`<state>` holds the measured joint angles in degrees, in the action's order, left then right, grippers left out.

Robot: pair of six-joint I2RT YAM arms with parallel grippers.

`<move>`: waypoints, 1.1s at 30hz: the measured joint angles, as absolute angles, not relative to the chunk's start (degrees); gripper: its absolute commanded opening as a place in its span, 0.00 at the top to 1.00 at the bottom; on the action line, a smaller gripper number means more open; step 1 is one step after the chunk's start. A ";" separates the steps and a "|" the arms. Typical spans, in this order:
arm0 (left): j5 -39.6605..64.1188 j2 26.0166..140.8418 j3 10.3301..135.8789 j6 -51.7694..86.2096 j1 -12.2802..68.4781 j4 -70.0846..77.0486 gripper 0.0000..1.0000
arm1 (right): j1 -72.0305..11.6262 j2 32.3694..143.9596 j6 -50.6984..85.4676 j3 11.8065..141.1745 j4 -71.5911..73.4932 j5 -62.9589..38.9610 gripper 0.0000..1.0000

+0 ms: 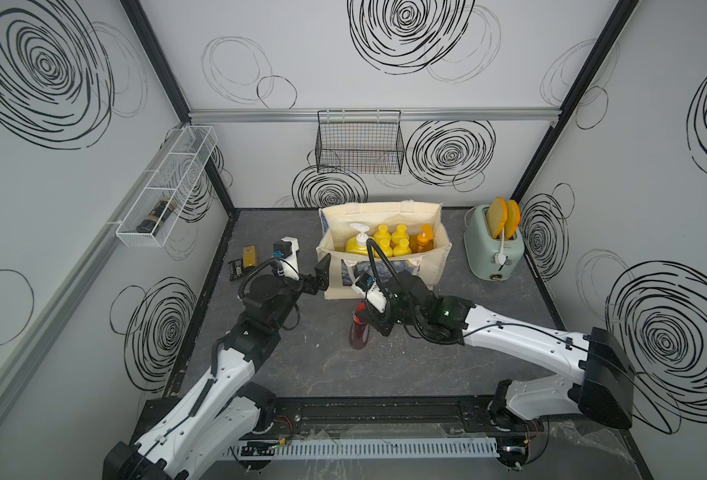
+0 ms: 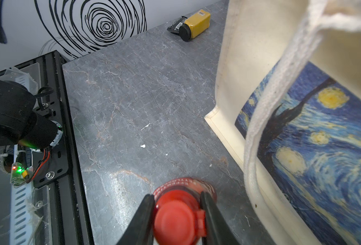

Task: Pack dish soap into the shopping bag
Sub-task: Pick up the bottle of dish soap at the center of the board.

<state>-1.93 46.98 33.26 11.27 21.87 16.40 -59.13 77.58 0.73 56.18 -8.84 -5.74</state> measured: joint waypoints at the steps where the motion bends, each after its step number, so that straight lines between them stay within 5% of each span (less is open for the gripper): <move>1: -1.93 46.98 33.26 11.27 21.87 16.38 0.04 | -59.13 77.49 0.73 56.18 -8.97 -5.93 1.00; 22: -3.09 50.87 39.35 11.81 22.48 16.14 0.00 | -59.96 72.86 2.31 56.10 -14.39 -7.66 1.00; 33: -0.78 57.71 47.53 16.80 19.44 9.02 0.09 | -59.96 71.66 2.35 55.68 -14.06 -7.62 1.00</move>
<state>-0.78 57.71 47.53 16.80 19.44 9.02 -59.96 71.66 2.35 55.68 -14.06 -7.62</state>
